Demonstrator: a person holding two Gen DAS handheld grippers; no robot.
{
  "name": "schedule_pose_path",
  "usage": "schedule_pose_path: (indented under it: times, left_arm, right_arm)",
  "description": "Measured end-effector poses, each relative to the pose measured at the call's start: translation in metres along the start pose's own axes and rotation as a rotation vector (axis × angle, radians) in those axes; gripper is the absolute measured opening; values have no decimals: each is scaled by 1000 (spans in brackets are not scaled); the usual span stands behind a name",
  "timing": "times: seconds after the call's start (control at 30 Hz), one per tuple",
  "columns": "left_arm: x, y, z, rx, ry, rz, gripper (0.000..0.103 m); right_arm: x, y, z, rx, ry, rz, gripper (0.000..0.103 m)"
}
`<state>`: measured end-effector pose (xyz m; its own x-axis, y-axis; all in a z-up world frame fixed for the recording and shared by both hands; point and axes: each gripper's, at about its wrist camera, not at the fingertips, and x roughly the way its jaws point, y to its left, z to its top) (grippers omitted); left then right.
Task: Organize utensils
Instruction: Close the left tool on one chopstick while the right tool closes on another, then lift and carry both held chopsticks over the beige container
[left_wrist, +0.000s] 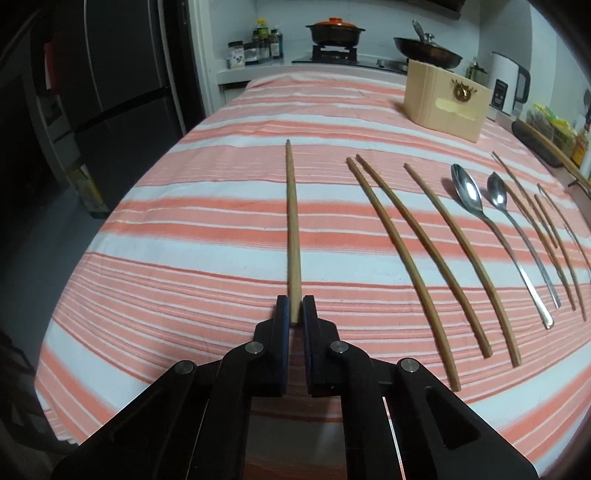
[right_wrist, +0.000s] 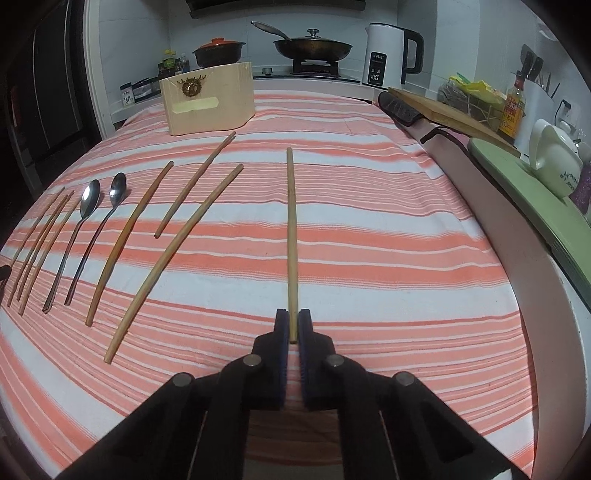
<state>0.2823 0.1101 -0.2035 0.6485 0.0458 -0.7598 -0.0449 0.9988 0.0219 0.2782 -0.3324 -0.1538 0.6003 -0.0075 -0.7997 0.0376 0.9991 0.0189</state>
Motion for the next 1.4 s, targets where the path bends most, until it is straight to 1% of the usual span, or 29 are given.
schedule_pose_path:
  times: [0.07,0.17,0.27,0.37,0.47,0.57,0.7,0.77,0.93,1.07,1.2,1.3,1.4]
  left_arm:
    - [-14,-1,12,12,-31,-7,5]
    - [-43,-3,38,30,-87,-39,5]
    - [-70,-3,64,40,-144,-71,5]
    - [-92,-6,91,39,-196,-112,5]
    - [-112,-11,112,49,-253,-127,4]
    - [-126,-15,128,53,-288,-152,4]
    - [-139,-26,144,72,-313,-176,4]
    - [-144,-32,150,77,-315,-199,4]
    - [-153,-48,169,80,-312,-258,4]
    - [-155,-60,189,75,-293,-308,4]
    - [-158,-73,215,79,-285,-346,4]
    - [-162,-85,243,86,-302,-360,4]
    - [-164,-97,277,84,-332,-369,4]
  right_arm:
    - [-14,-1,11,-2,-27,3,5]
    - [-48,3,33,-31,-84,9,5]
    - [-82,11,57,-81,-161,2,5]
    - [-113,17,79,-112,-244,15,5]
    - [-137,24,97,-138,-310,27,5]
    - [-153,29,112,-145,-356,53,5]
    - [-164,34,125,-141,-385,91,5]
    - [-167,35,129,-131,-392,120,5]
    - [-176,43,139,-126,-414,180,5]
    - [-178,50,153,-130,-428,217,5]
    - [-175,56,173,-139,-438,242,5]
    - [-173,63,196,-149,-461,247,5]
    - [-170,69,227,-153,-494,254,5]
